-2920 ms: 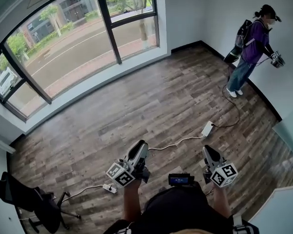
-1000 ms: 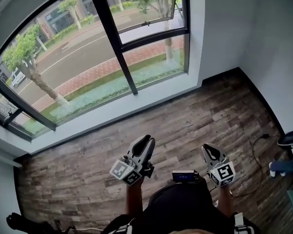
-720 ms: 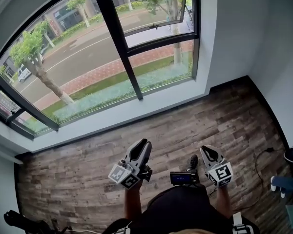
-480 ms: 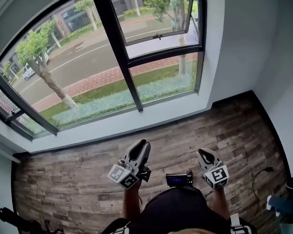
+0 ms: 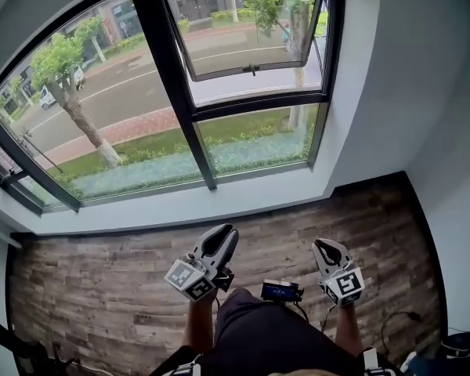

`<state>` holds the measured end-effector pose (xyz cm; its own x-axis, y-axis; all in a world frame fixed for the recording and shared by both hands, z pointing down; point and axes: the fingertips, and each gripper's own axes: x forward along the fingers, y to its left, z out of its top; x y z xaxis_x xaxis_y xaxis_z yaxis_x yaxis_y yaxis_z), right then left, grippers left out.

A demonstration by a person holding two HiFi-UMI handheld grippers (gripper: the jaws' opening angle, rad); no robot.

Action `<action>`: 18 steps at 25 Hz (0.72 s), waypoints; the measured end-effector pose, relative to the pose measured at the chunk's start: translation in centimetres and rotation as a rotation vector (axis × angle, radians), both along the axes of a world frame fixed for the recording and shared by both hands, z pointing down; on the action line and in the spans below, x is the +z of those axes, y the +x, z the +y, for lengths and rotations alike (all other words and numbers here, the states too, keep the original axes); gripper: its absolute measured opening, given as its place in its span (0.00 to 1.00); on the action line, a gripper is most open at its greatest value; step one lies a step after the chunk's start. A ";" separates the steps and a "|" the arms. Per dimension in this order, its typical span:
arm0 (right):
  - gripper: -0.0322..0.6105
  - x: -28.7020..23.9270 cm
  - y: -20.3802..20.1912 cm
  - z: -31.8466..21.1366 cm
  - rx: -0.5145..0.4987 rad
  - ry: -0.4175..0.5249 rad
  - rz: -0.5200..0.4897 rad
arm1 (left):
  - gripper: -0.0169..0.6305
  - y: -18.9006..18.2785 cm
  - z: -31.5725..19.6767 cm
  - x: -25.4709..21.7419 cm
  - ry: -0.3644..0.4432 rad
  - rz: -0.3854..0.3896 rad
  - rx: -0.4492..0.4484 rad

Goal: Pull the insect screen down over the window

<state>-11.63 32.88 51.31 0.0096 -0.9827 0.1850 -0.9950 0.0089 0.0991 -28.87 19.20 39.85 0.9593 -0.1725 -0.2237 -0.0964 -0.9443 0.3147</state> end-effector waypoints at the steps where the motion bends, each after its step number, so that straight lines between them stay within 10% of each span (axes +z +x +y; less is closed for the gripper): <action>1: 0.09 0.3 0.7 -0.3 0.000 -0.003 -0.008 | 0.16 0.9 -0.8 -0.1 -0.009 0.003 -0.012; 8: 0.09 3.2 8.1 -2.0 0.077 -0.017 -0.060 | 0.12 9.2 -5.4 0.2 -0.024 0.026 -0.031; 18: 0.09 -1.3 16.3 -16.2 0.130 -0.055 0.119 | 0.12 17.1 -20.8 -2.7 0.008 0.093 0.041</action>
